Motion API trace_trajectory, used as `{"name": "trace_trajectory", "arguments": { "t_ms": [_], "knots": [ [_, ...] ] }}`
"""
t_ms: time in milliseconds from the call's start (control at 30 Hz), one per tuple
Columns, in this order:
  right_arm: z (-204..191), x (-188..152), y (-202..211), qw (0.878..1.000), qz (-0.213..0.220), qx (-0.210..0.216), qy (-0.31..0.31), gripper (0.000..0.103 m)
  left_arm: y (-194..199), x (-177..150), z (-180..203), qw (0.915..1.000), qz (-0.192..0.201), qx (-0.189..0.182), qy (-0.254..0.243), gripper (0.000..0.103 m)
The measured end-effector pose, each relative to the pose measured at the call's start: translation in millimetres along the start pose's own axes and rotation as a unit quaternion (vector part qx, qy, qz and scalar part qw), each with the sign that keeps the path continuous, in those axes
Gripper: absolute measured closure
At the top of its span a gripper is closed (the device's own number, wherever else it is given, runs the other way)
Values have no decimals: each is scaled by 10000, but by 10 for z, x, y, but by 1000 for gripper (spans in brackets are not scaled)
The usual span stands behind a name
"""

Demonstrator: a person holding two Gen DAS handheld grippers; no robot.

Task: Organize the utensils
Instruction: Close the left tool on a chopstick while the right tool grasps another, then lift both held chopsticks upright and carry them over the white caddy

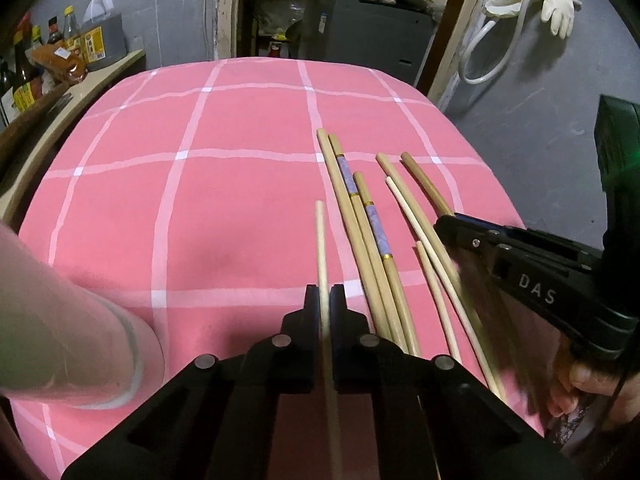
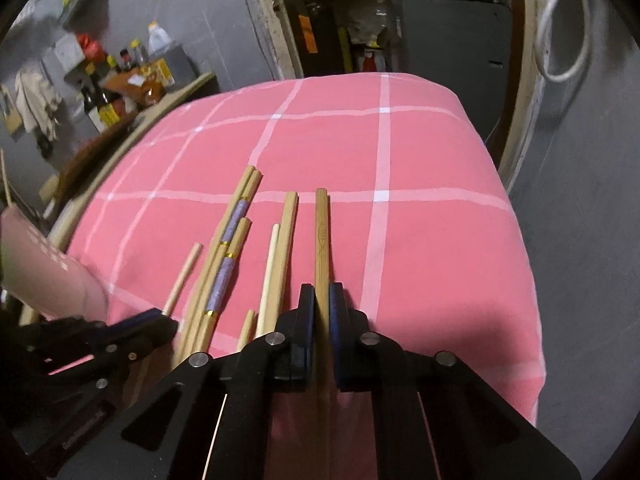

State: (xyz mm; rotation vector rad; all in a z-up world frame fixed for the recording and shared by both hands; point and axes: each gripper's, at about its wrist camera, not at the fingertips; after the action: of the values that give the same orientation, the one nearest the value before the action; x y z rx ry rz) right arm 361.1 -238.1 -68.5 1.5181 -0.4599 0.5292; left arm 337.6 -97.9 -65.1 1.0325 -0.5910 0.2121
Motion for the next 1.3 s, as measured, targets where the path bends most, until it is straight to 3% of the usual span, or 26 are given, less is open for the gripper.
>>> {"name": "trace_trajectory", "arguments": {
  "t_ms": [133, 267, 467, 733, 933, 1300],
  "knots": [
    [13, -81, 193, 9992, 318, 160, -156, 98, 102, -61, 32, 9997, 140, -211, 47, 100],
    [14, -212, 479, 9951, 828, 384, -367, 98, 310, -147, 130, 9977, 519, -418, -139, 100],
    [-49, -370, 899, 9805, 1651, 715, -789, 98, 715, -252, 241, 9877, 1427, -553, -327, 100],
    [-364, -386, 1439, 9555, 2723, 856, -747, 98, 1287, -334, 313, 9630, 2560, -715, -456, 100],
    [-575, -301, 1697, 9381, 3211, 1046, -773, 98, 1753, -318, 279, 9410, 3252, -769, -539, 100],
    [-1115, 49, 1935, 8942, 4122, 1558, -785, 98, 2501, -126, -345, 9084, 4147, -365, -382, 100]
  ]
}}
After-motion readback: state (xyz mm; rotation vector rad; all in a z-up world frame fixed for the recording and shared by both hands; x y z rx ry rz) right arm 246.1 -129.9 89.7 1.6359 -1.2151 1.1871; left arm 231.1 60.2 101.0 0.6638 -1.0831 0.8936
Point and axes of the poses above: each gripper's, at about its wrist camera, not at the fingertips, and y roughly against the way its jaws point, z to its right, x to its top, and after that the axes turned 15 degrees about -x, right-handed
